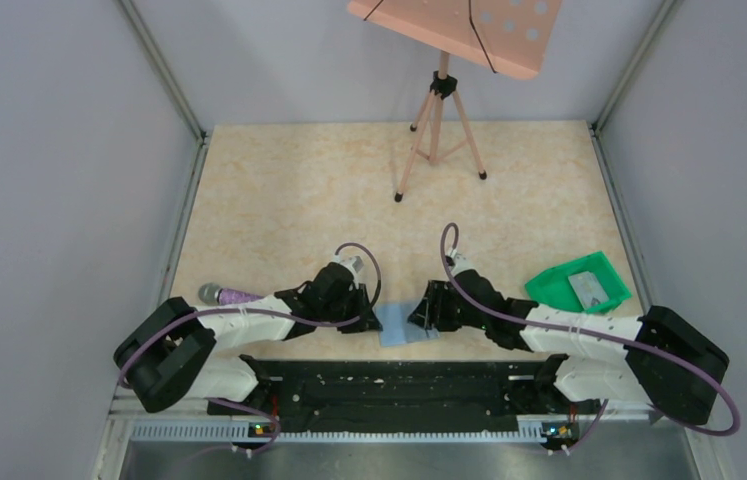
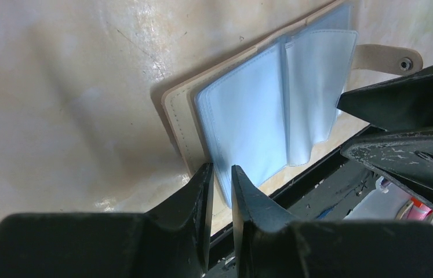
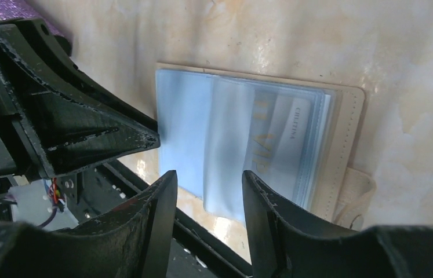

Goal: Take the credit cards out of the card holder
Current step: Remove the credit card from the card holder.

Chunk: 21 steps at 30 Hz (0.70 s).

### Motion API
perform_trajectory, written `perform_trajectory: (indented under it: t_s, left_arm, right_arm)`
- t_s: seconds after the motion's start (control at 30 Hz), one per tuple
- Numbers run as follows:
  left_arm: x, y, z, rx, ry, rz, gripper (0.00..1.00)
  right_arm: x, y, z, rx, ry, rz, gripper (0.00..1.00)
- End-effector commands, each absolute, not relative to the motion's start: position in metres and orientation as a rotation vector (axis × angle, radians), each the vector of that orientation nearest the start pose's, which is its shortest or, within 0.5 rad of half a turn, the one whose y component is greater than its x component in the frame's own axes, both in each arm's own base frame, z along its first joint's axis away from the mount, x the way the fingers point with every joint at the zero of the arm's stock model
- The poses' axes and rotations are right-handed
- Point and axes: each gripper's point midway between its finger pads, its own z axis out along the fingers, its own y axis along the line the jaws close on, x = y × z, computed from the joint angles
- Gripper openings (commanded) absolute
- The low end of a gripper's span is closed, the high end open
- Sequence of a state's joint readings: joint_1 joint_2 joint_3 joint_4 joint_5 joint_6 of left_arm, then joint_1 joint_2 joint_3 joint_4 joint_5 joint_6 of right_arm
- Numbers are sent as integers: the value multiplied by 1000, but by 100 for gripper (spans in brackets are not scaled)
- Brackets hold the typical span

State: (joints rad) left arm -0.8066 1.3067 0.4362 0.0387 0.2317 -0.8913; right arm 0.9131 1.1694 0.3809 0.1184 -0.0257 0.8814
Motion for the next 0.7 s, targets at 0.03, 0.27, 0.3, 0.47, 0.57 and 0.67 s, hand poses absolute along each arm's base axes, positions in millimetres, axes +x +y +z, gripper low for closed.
perform_trajectory:
  t_s: [0.03,0.27,0.3,0.47,0.57,0.67]
  left_arm:
    - [153,-270,35,27,2623,-1021,23]
    - [154,-268,38,10,2597,-1023,23]
    - [154,-268,39,9,2595,-1026,23]
    - [156,-270,41,7,2597,-1025,23]
    - [159,-270,47,-7,2592,-1012,23]
    - [165,-267,59,-52,2544,-1006,23]
  right_arm:
    - [164,283,65,-35,2368,1065,46]
    - [159,297,67,-64,2374,1144,46]
    - [159,301,71,-72,2366,1154,46]
    - [155,317,82,-109,2347,1215,46]
    - [148,327,82,-134,2350,1241,46]
    - [145,331,79,-149,2365,1245,46]
